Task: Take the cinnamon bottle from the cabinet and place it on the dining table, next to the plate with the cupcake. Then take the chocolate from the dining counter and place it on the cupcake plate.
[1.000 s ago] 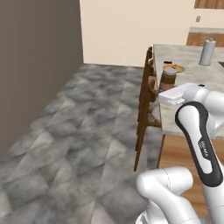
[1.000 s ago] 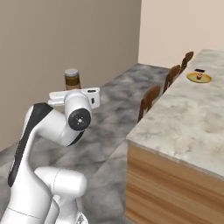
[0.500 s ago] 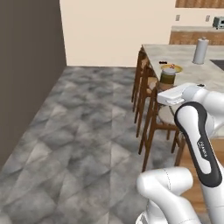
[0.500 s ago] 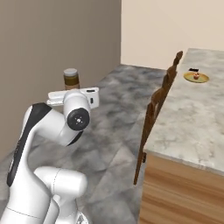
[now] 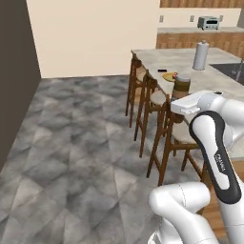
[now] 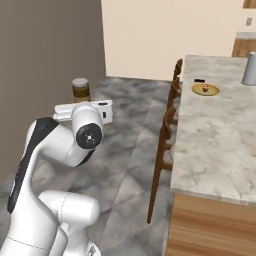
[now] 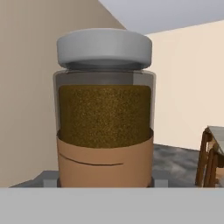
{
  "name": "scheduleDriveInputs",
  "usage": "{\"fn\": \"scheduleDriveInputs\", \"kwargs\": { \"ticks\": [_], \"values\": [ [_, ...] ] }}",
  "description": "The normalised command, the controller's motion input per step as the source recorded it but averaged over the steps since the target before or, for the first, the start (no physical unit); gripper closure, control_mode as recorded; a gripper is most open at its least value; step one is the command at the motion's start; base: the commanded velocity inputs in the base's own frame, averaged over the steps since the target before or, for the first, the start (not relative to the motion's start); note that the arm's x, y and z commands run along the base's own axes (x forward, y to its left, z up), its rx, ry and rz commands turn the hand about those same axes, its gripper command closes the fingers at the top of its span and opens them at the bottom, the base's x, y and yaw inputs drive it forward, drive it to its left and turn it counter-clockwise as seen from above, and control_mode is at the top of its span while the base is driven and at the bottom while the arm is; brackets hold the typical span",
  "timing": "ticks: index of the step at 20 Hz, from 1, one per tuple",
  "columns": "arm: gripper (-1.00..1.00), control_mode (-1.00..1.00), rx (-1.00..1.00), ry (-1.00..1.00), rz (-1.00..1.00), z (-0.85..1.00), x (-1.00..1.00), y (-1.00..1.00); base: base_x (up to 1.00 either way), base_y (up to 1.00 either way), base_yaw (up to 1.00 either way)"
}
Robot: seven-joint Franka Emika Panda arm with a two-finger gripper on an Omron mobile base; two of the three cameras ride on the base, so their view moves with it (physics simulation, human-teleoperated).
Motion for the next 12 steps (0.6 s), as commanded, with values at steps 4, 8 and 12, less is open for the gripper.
{"fn": "scheduleDriveInputs", "kwargs": {
  "ticks": [4,8,12],
  "values": [
    [1.0,1.0,0.0,0.0,0.0,0.0,0.0,0.0,0.68,0.48,-0.33],
    [1.0,1.0,0.0,0.0,0.0,0.0,0.0,0.0,0.66,0.53,-0.29],
    [1.0,1.0,0.0,0.0,0.0,0.0,0.0,0.0,0.65,0.51,-0.3]
  ]
}}
